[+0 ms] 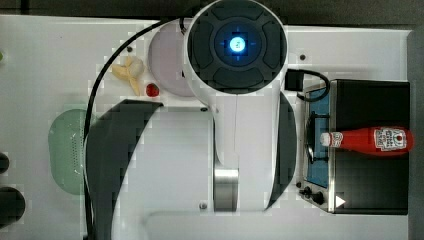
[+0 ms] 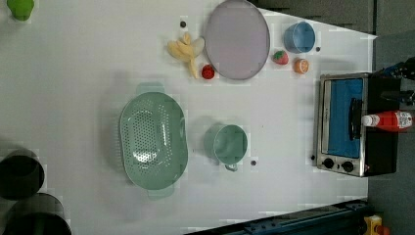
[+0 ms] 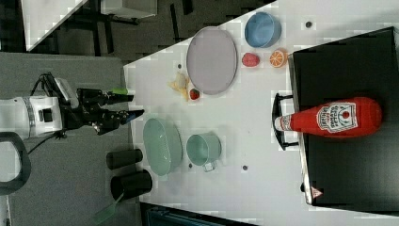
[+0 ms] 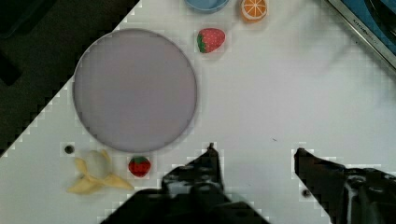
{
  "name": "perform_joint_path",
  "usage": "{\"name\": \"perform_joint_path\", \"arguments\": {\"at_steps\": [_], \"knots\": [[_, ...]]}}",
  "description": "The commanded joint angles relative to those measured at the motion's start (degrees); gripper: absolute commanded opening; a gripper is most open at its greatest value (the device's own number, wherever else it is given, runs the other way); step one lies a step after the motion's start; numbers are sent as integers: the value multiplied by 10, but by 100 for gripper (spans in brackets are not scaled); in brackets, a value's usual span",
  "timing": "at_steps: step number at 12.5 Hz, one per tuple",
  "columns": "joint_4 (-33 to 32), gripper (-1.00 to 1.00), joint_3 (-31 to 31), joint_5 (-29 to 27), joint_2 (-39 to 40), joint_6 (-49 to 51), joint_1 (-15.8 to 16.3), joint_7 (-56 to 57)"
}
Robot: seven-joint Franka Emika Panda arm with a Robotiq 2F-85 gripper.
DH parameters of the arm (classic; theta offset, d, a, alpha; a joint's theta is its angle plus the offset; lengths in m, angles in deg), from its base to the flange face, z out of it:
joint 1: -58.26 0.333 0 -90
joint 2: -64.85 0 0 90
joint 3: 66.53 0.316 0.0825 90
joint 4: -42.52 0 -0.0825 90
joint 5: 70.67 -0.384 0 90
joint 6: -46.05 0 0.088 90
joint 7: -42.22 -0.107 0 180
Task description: Pick Ketchup from oven and place it on table.
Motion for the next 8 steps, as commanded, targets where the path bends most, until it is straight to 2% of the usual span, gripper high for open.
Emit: {"name": "perform_joint_path", "arguments": {"at_steps": [1,3,8], "knots": [[-109,58,-8,6,-188,90,-10,-29],[-108,100,-10,6,-188,88,-10,-29],[-109,100,-61,8,-180,81,-32,-29]]}}
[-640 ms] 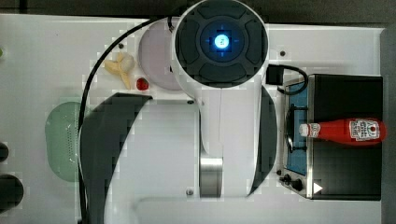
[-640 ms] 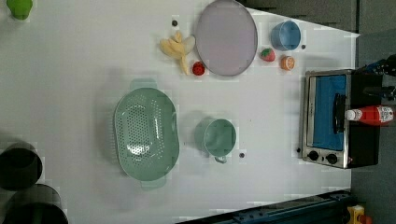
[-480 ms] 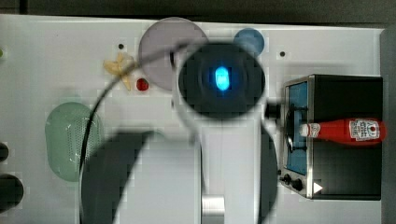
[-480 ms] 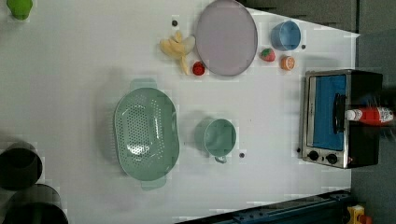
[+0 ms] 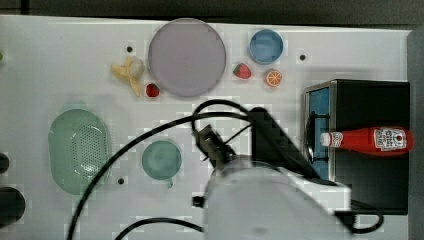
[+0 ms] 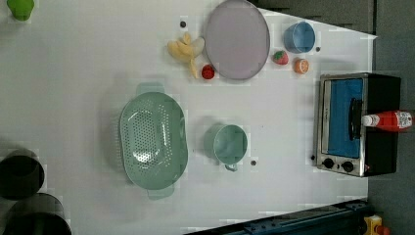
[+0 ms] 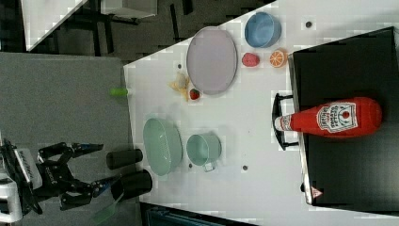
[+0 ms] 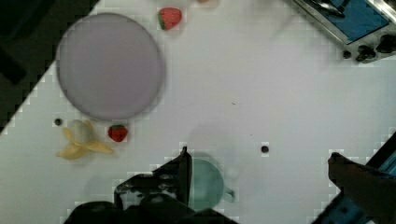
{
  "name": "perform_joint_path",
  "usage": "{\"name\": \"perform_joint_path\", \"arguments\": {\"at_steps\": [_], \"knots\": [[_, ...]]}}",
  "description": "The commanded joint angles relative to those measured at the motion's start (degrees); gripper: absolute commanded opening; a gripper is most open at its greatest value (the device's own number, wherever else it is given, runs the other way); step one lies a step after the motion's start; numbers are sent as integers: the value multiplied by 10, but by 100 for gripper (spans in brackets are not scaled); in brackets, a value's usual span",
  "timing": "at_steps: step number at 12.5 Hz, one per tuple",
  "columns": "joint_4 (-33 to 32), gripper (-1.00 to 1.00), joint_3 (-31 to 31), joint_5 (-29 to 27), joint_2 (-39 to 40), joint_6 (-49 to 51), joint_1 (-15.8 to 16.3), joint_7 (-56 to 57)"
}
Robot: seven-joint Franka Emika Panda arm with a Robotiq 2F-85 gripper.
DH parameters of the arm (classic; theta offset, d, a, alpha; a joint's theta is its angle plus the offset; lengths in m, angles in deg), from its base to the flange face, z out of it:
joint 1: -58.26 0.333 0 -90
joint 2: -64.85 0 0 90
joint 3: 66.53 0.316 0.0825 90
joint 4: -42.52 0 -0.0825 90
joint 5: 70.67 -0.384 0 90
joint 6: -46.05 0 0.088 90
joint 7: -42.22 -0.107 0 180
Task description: Pick Ketchup from oven and place it on table.
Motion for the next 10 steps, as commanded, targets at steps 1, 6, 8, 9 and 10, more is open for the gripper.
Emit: {"name": "perform_joint_path", "arguments": {"at_steps": [1,6,8,9,10], "knots": [[-11,100,-60,16,42,-5,-32,-12],[-10,100,-170,16,101,-119,-48,-12],[-9,100,-210,16,138,-170,-50,-12],[-8,100,-228,16,158,-189,-50,-12],[-6,100,-244,16,180,-204,-50,-12]]}}
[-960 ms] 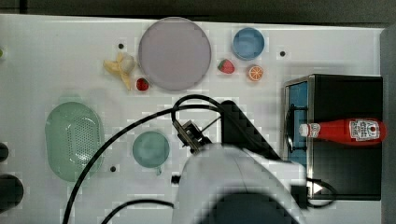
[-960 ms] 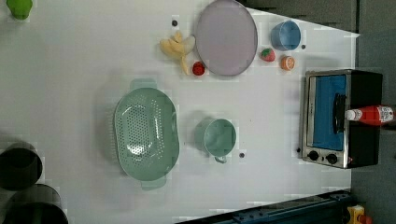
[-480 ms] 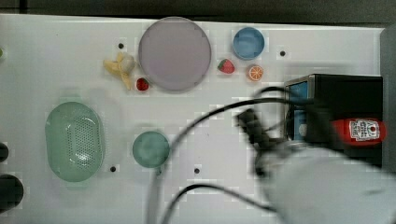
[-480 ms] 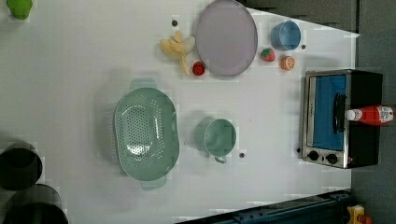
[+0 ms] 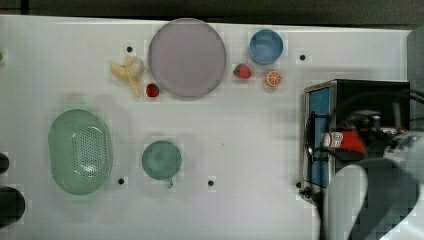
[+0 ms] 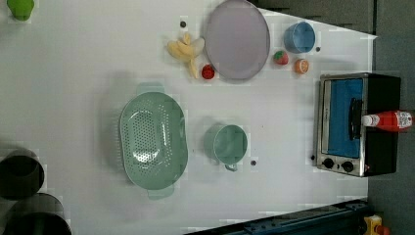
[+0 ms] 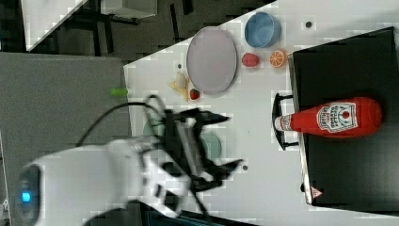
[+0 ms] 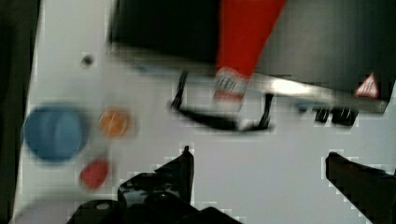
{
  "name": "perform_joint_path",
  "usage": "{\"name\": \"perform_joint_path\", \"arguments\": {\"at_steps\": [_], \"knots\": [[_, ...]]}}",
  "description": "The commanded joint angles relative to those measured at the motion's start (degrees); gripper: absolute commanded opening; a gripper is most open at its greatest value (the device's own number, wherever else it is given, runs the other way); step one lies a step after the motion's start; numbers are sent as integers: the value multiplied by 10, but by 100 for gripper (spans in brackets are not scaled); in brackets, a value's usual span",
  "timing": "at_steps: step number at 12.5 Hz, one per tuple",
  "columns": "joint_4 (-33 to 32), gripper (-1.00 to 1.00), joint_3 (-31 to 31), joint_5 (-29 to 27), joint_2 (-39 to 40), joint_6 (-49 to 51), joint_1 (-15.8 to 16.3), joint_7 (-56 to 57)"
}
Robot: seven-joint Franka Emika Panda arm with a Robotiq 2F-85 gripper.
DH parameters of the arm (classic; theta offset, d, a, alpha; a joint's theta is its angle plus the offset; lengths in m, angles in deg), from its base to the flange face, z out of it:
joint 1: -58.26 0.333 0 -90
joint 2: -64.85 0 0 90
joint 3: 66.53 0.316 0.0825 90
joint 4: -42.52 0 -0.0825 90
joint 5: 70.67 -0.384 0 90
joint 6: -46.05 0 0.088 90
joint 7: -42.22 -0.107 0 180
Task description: Pick Ketchup from oven and place it on table.
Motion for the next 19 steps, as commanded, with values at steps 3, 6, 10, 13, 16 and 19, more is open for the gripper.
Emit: {"name": "perform_joint_path", "arguments": {"at_steps": [3,6,10,13,16,19], "knots": [[36,100,-42,-3,78,-64,-12,-6],[66,100,-73,-4,142,-103,-17,-6],[71,100,-86,-65,203,-130,-31,-6],[71,100,-86,-106,238,-143,-42,-5],[66,100,-85,-108,257,-177,-43,-5],[55,100,-85,-120,267,-189,-44,-5]]}}
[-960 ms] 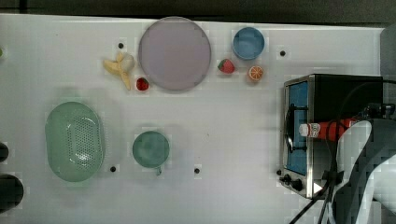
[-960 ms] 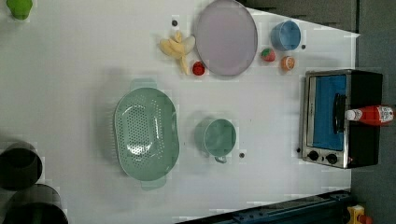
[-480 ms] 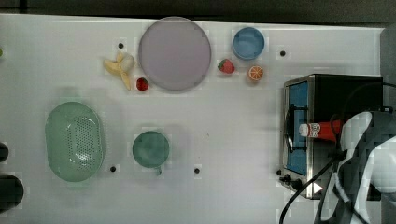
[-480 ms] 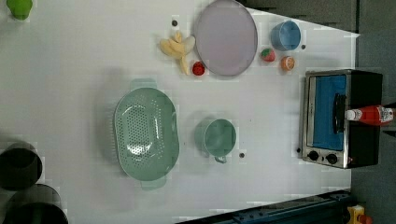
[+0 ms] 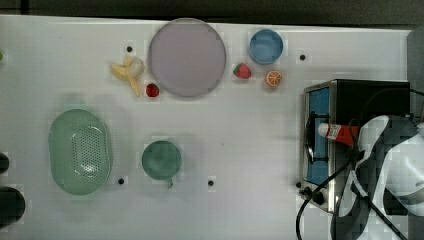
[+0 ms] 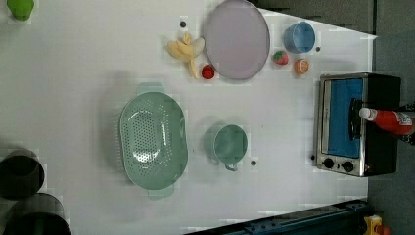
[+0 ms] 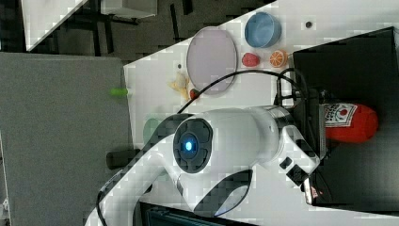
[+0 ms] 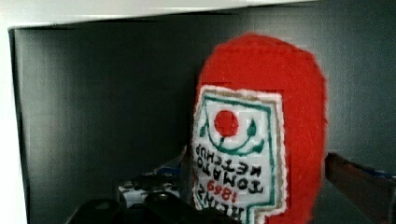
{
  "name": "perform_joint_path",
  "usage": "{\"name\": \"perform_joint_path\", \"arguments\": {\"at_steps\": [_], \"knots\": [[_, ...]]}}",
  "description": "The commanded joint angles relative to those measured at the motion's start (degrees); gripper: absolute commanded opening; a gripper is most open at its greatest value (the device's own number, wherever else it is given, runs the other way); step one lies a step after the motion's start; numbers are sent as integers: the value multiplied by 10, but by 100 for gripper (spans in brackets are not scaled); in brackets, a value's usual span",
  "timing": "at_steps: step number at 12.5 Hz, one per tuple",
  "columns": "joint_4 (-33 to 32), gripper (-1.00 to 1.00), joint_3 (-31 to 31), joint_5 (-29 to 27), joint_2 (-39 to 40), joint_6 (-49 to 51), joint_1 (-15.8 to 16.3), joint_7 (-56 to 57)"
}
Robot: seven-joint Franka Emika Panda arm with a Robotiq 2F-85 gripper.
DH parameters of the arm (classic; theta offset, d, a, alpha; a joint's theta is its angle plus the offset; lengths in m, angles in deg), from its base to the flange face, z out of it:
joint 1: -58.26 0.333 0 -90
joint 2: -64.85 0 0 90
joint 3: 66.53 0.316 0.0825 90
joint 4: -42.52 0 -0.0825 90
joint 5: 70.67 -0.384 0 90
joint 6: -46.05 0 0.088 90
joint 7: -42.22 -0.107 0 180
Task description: Pick Ketchup from oven and place it on table.
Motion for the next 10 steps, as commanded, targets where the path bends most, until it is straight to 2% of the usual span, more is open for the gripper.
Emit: {"name": "perform_joint_path", "arguments": {"at_steps": [1,3,4,7,10], "knots": [[1,92,-2,-25,9,-16,-6,-3],[-2,43,-1,-27,9,-24,-5,-3],[0,27,-2,-27,9,-24,-5,-3],[11,27,-2,-26,3,-22,-3,-3],[55,27,-1,-11,-25,-9,13,10]]}}
